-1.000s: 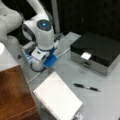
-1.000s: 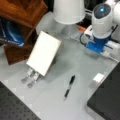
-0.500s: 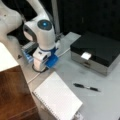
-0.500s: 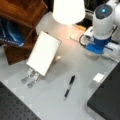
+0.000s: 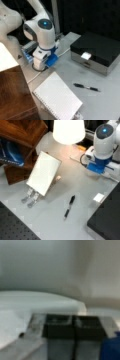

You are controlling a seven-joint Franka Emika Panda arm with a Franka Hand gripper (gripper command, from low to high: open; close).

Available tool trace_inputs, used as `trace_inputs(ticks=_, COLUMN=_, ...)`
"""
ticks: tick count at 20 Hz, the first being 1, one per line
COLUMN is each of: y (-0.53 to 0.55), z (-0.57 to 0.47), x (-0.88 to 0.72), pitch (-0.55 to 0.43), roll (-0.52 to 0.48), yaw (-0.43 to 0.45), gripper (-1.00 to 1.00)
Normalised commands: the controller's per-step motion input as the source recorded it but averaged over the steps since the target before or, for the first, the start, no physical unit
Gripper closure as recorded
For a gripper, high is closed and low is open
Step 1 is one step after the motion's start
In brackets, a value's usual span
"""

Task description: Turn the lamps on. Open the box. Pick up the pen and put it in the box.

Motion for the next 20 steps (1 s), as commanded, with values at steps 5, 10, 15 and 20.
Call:
trace_inputs(ticks=5, y=-0.02, z=0.03, x=-0.59, pitch=-0.363, roll=-0.037, yaw=-0.038, gripper=1.0)
trace_inputs(ticks=10, y=0.0, z=0.13, x=-0.38, pitch=-0.287, roll=-0.005, yaw=-0.04, gripper=1.0)
trace_inputs(ticks=15, y=0.01, z=0.2, x=-0.23, pitch=-0.198, roll=0.004, yaw=-0.042, gripper=1.0)
trace_inputs(ticks=20, y=0.03, z=0.24, x=-0.11, pitch=-0.089, roll=0.022, yaw=-0.059, gripper=1.0)
